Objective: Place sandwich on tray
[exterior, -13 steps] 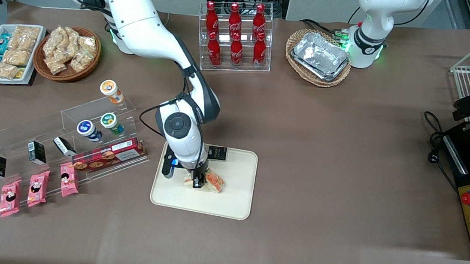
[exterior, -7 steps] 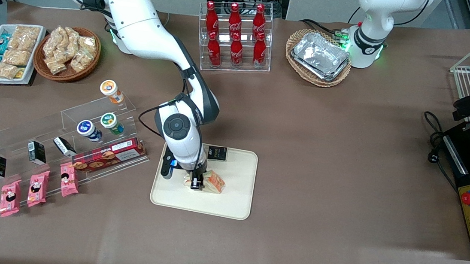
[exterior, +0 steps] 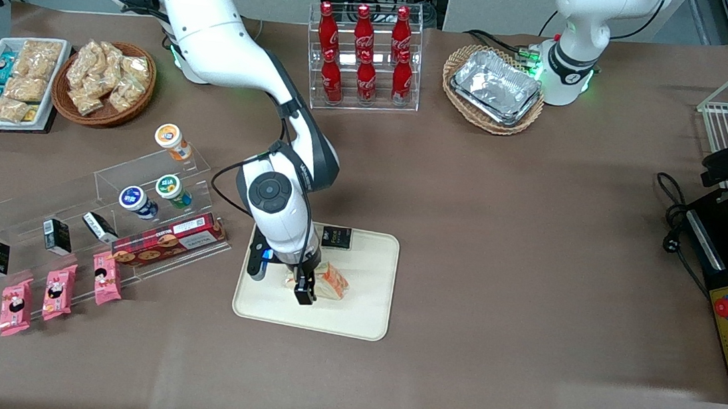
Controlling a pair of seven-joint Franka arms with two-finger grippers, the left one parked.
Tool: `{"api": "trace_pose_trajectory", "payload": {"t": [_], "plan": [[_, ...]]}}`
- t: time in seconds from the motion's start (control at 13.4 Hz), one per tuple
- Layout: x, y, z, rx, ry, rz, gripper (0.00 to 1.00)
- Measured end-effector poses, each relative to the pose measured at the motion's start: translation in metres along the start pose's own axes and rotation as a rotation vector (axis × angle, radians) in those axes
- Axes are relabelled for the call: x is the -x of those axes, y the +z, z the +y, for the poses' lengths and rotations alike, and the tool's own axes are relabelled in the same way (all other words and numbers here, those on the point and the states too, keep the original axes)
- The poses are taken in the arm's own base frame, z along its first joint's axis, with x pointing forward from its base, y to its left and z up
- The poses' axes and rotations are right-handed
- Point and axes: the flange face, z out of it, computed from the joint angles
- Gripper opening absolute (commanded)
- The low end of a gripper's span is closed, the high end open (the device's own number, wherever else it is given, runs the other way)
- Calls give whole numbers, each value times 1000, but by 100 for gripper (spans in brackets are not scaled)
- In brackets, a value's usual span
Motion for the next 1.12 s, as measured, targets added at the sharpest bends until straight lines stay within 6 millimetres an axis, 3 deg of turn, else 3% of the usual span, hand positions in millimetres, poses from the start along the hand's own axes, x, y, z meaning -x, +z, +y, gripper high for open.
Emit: {"api": "trace_pose_trajectory", "payload": {"t": [0.22, 0.52, 0.9, 1.12], "plan": [[18, -51, -1, 23, -111, -30, 100], [36, -153, 6, 60, -297, -91, 100], [14, -259, 23, 157, -686, -132, 100], [-33, -323, 24, 180, -943, -124, 100]]}}
